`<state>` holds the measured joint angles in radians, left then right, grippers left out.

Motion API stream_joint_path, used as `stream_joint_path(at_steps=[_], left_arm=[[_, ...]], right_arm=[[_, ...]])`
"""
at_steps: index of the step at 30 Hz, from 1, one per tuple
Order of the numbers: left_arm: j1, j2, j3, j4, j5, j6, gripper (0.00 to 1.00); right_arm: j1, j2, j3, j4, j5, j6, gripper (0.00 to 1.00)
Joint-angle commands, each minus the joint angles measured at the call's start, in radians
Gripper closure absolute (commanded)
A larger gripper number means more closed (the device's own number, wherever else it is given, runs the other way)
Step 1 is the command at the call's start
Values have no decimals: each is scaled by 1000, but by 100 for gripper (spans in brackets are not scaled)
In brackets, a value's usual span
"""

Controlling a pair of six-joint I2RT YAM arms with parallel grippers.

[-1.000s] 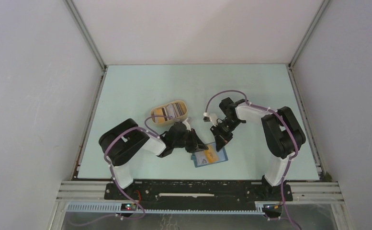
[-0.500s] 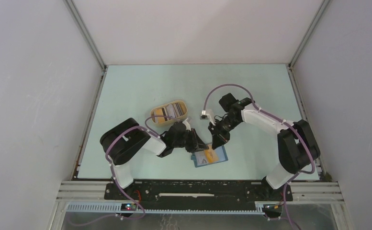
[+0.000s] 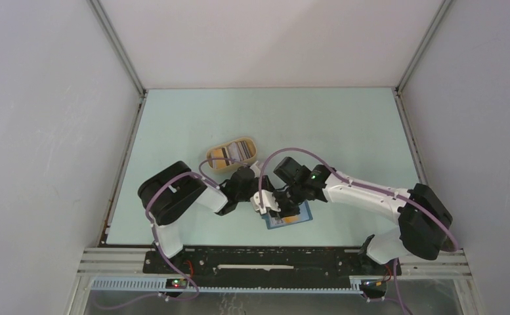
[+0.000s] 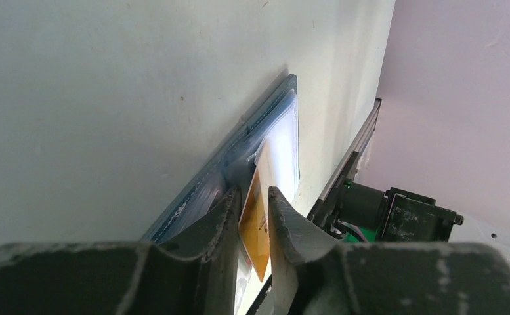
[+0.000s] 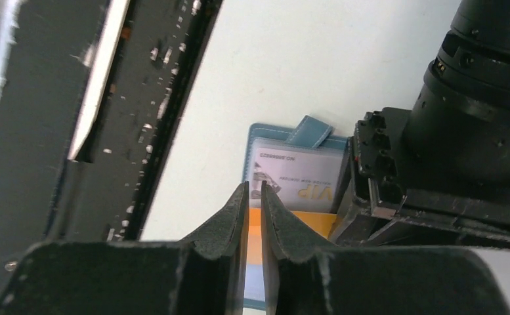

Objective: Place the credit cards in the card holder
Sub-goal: Insert the credit card into the card holder.

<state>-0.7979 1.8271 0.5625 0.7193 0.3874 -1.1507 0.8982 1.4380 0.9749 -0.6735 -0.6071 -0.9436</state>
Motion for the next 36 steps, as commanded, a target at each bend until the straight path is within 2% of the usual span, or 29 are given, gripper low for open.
stream_joint_path(at_steps=[1,11,20,36], left_arm=[[7,28,-29,-24,-11,36,72],[7,37,-31,-9,-5,34,71],[7,41,-31,-9,-3,35,71],[12,46,-31,-9,3,36,70]], right_arm=[[40,27,-5,134,148,-61,80],[65,72,-46,235,259,-49,81],[70,75,-136,254,324,-137,81],[32,19,-184,226,404,-124,82]])
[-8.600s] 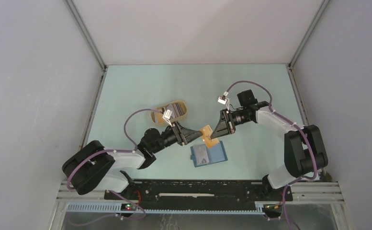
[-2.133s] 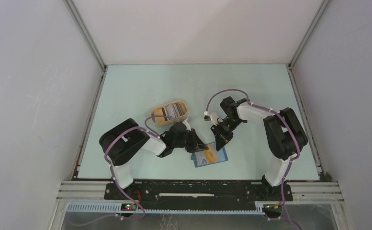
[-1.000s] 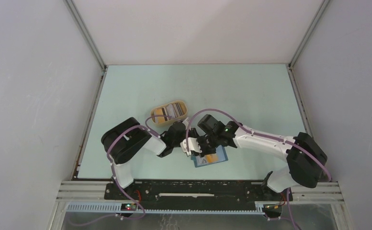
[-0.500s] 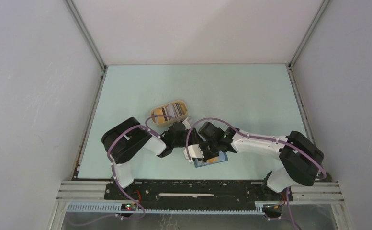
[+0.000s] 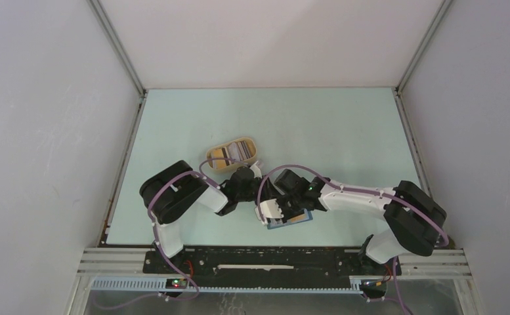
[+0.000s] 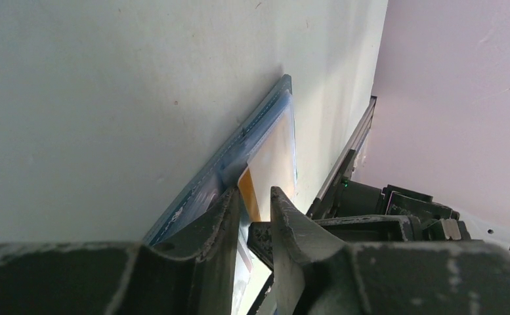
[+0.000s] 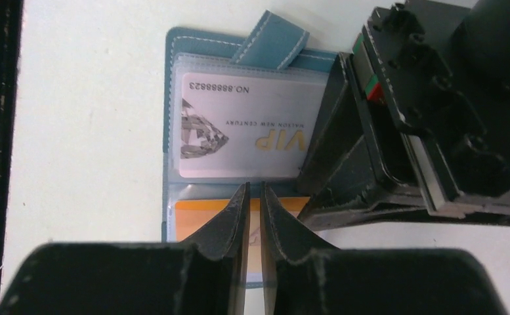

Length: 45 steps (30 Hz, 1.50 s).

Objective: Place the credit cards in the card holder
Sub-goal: Insert the credit card into the card holder.

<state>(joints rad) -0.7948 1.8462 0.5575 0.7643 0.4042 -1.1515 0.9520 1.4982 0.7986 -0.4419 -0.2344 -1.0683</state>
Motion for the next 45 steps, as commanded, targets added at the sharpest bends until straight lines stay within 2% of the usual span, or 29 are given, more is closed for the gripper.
stream_joint_path(at_steps=[1,10,20,25,32,36,39,42,45], left_arm=[[8,27,-27,-54,-14,37,69],[14,-5,-32,-54,-18,47,66],[17,-218,-71,-146,-95,156,52],[17,-378,-104,-238,-175,275,50],[17,-697,-171,-416,-333,487,49],[15,-913,-197,-524,-450,611,49],[16,-1081,-247,-524,-480,706,47],[17,-1194,-310,-471,-491,801,32],[16,-1258,-382,-394,-531,813,6]], right_arm=[[-33,-46,-10,-8,33,4,82],[-113,-123,-19,-40,-35,41,80],[-252,-206,110,-264,-254,153,74],[-324,-268,154,-341,-368,206,64],[-427,-321,182,-389,-583,254,45],[-443,-299,185,-415,-646,240,41],[-443,-267,190,-451,-666,200,40],[-443,-240,197,-468,-669,190,40],[-443,-226,199,-472,-660,188,39]])
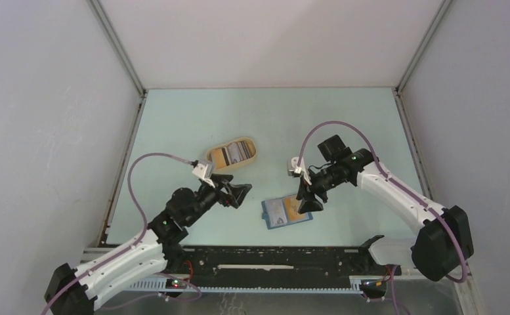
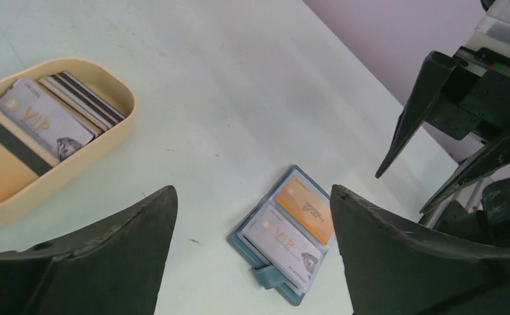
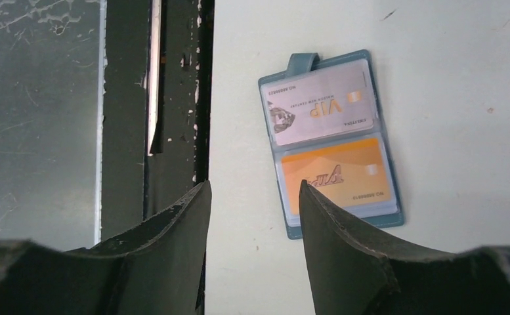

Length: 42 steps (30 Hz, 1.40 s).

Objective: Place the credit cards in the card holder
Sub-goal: Insert the credit card into the card holder, then close the card holder at the center of the board.

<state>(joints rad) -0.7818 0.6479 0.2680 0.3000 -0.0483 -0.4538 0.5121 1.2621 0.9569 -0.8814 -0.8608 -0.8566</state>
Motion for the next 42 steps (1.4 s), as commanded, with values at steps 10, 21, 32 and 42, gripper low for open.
stream_joint_path(at_steps=[10,21,32,42], left_arm=[[2,123,-178,329,173,211,0],[-16,181,-240,436,238,428,0],[-71,324,-210,478,241,594,5],[-83,466,-140,470,245,710,11]], right_arm=[[-3,44,42,-34,20,-24,38],[-13,75,43,-39,43,-25,38],[-59,103,51,-37,31,10,39],[-101,229,103,-70,33,77,48]])
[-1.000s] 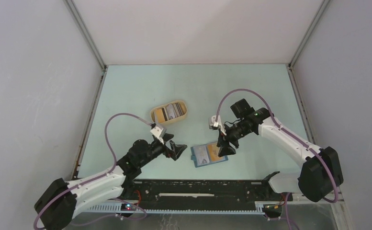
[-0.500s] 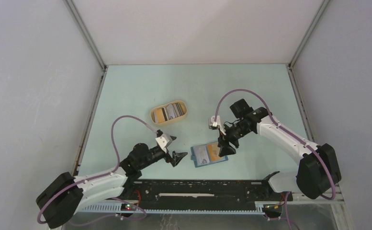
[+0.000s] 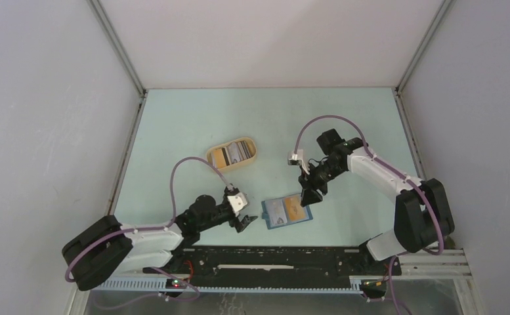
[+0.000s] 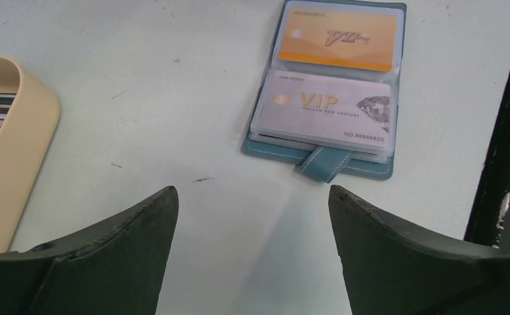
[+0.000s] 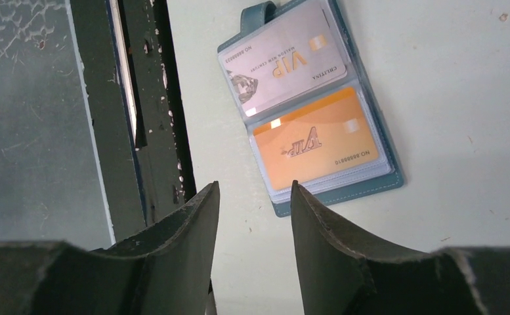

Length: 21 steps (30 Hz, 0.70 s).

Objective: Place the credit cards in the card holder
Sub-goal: Close the card holder at the center of the board.

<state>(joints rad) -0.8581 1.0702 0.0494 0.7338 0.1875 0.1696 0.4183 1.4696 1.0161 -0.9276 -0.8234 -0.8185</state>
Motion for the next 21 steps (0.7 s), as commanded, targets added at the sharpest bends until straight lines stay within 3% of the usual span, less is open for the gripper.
stream_joint_path(at_steps=[1,8,15,21], left_arm=[[-8,65,86,36,19,96,12],[-38,172,155,-6,129,160,19],[-103,232,205,-93,126,216,23],[-112,300,279,-201,134,236,38]], right_arm=[[-7,25,46,-25,-1,42,48],[-20,41,48,-26,1,58,48],[-27,61,55,-35,-5,61,48],[-28,79,61,-42,-7,64,49]])
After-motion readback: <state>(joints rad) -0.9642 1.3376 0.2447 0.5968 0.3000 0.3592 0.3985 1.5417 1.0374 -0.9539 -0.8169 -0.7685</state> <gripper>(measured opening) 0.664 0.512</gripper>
